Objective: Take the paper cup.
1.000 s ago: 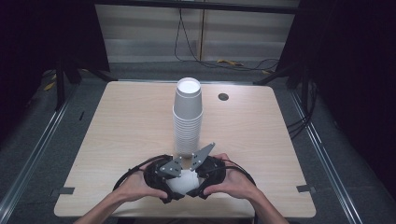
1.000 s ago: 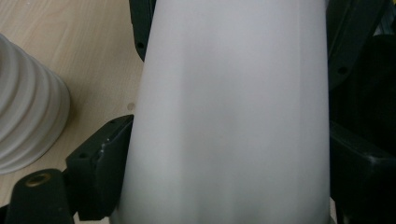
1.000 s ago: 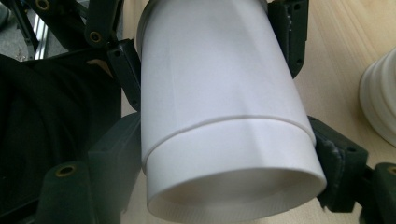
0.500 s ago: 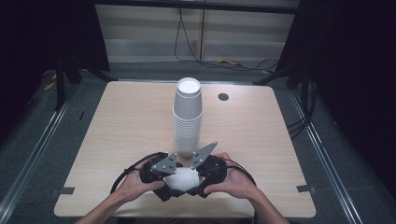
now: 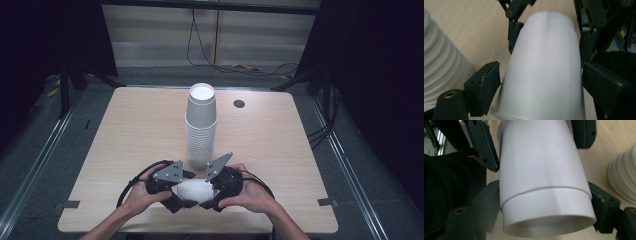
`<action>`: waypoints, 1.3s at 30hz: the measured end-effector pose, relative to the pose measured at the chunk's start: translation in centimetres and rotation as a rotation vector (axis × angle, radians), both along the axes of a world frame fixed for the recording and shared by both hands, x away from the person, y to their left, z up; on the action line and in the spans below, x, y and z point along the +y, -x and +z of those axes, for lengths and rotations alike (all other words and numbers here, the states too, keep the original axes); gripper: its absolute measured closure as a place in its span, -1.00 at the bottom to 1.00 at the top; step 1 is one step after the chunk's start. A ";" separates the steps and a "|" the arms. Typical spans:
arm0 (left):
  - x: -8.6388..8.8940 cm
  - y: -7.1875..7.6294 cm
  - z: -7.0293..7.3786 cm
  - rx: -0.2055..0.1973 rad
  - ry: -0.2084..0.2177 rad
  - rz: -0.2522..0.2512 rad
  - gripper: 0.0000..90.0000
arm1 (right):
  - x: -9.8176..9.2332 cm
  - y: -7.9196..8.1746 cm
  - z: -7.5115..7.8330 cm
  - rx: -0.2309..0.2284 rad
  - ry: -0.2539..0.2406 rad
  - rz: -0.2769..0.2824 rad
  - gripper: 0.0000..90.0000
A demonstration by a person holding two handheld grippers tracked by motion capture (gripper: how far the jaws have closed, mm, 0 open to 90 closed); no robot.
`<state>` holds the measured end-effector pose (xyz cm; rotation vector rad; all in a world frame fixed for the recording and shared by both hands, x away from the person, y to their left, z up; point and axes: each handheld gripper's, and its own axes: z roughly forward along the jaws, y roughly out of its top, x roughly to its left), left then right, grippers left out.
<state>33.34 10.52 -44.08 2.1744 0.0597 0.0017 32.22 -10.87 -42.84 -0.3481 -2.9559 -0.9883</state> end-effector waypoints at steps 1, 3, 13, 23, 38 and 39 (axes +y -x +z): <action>0.1 0.0 0.1 0.001 0.007 0.005 -0.65 | 0.0 0.0 -0.1 0.002 -0.002 -0.003 -0.50; 0.2 -0.1 0.2 0.008 0.014 0.015 -0.65 | -0.1 -0.1 -0.1 0.005 -0.009 -0.003 -0.50; 0.9 -0.3 0.6 0.003 0.083 0.089 -0.66 | -0.8 -0.4 -0.3 0.016 -0.013 -0.032 -0.50; 1.6 -0.8 1.3 0.072 0.194 0.161 -0.66 | -1.6 -0.4 -0.7 0.006 -0.031 -0.077 -0.50; 2.4 -1.2 1.3 0.066 0.240 0.205 -0.66 | -3.7 -1.0 -0.5 -0.029 -0.178 -0.150 -0.50; 2.5 -1.2 1.3 0.062 0.238 0.206 -0.66 | -3.9 -1.0 -0.5 -0.028 -0.188 -0.147 -0.51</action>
